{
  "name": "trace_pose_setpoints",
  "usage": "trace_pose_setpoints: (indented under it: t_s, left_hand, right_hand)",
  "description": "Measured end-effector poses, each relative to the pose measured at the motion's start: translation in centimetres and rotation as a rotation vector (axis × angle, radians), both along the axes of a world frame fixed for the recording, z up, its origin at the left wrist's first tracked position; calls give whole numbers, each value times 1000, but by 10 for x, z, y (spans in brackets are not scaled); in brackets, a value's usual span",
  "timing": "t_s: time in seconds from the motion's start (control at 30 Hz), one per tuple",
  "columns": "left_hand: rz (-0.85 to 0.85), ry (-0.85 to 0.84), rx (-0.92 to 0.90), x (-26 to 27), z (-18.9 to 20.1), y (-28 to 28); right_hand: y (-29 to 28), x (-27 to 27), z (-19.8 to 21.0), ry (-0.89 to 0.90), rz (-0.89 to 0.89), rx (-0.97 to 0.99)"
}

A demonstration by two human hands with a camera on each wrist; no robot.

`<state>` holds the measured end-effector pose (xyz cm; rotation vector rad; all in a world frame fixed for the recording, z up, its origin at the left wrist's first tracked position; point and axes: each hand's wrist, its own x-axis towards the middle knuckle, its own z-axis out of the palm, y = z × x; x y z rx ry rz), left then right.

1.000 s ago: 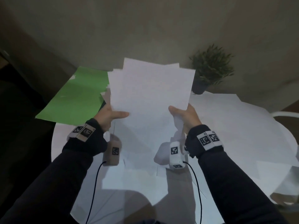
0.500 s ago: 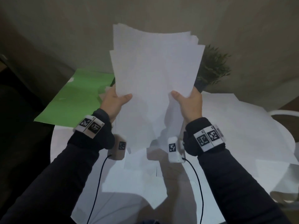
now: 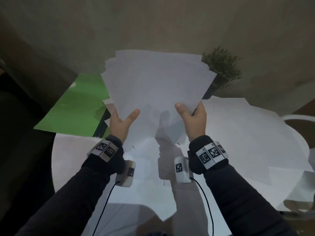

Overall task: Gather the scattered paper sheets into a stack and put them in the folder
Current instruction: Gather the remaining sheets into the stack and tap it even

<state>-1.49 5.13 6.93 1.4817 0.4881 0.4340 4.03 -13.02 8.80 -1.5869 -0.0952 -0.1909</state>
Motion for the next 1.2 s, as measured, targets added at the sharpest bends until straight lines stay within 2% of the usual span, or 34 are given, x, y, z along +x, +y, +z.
trace_pose_setpoints:
  t_s: [0.13, 0.23, 0.3, 0.4, 0.53, 0.6, 0.67, 0.7, 0.77, 0.9, 1.1, 1.2]
  left_hand:
    - [69, 22, -43, 5, -1, -1]
    - [62, 9, -45, 9, 0, 3]
    - [26, 2, -38, 7, 5, 4]
    - [7, -16, -45, 7, 3, 8]
    - [-69, -36, -46, 7, -8, 14]
    - [-76, -49, -44, 6, -14, 14]
    - [-20, -51, -57, 6, -16, 14]
    - [23, -48, -72, 7, -17, 15]
    - [74, -51, -94, 10, -18, 15]
    - [79, -70, -104, 16, -23, 10]
    - [7, -40, -73, 16, -24, 15]
    - [-62, -11, -39, 12, -21, 19]
  right_hand:
    - [6, 12, 4, 44, 22, 52]
    - [3, 22, -7, 168, 32, 80]
    - [-3, 28, -17, 284, 99, 75]
    - [-7, 29, -39, 447, 217, -116]
    - [-7, 28, -67, 540, 271, -319]
    - [-7, 24, -64, 549, 211, -255]
    - [-7, 16, -59, 487, 137, -104]
    - [-6, 12, -57, 449, 129, -45]
    - [-1, 6, -58, 431, 167, -45]
    - [2, 3, -70, 515, 280, -313]
    - [6, 3, -88, 620, 215, -379]
    - [-1, 8, -82, 556, 178, -663]
